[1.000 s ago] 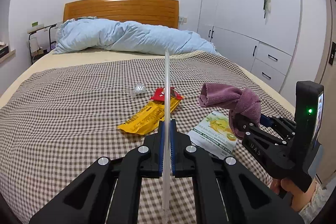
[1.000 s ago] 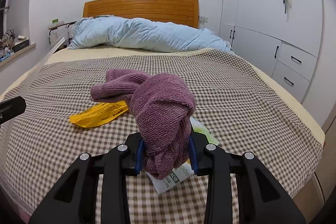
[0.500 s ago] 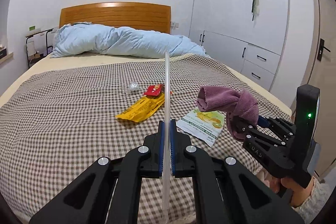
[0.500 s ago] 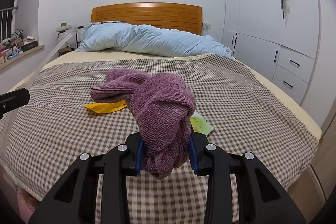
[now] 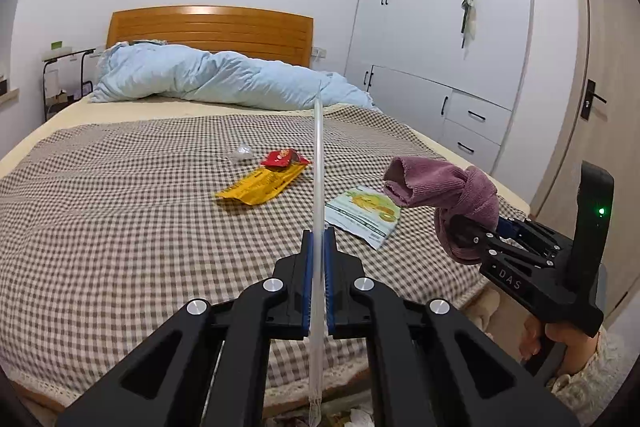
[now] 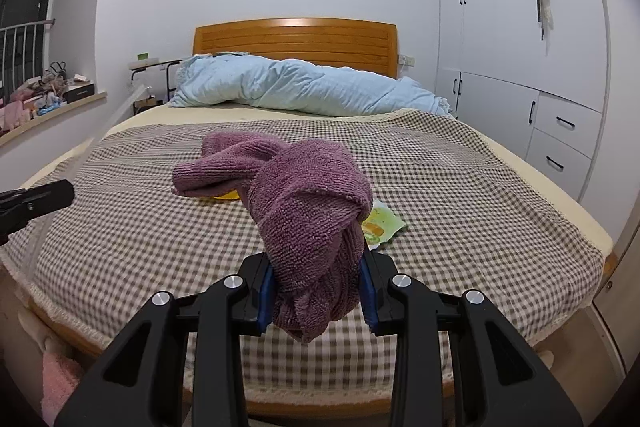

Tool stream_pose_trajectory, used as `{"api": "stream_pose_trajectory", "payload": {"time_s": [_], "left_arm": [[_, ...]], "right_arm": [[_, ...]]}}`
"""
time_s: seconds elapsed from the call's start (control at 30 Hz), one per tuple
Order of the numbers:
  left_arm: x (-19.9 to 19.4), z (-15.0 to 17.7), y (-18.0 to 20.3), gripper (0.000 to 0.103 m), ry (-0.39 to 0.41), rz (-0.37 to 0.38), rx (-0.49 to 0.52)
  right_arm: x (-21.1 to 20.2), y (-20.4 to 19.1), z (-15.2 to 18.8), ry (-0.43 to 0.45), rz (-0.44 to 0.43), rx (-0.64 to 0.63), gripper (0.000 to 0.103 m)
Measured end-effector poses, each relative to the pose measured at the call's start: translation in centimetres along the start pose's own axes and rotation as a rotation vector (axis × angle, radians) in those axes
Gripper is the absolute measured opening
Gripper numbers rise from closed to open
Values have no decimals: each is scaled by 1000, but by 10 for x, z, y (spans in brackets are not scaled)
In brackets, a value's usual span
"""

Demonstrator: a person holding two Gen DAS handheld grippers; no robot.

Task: Collect trash
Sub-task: 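Lift the mauve towel with the right tool while the left tool holds the clear strip, then carry the clear strip and mauve towel off the bed over the bin bag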

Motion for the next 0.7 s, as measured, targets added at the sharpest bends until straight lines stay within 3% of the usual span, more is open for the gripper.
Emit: {"api": "stream_pose_trajectory", "payload": {"time_s": [0.4,0.7], "left_arm": [[-34,27,12,3,27,79,-26],[-50,68,15,3,-11,99,-38]], "right_arm": [[-44,1,17,26,-45,50,33],[-70,-5,45,3,-56,5,34]]}}
Point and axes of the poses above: each gripper's, at about its wrist camera, not at the fingertips, and x roughly the way its jaws point, y to its right, z to its underside, the point moved 7 cm from there along x, roughly the way its jaws point, and after that the axes turned 5 degrees about y, right-handed, at the moved point
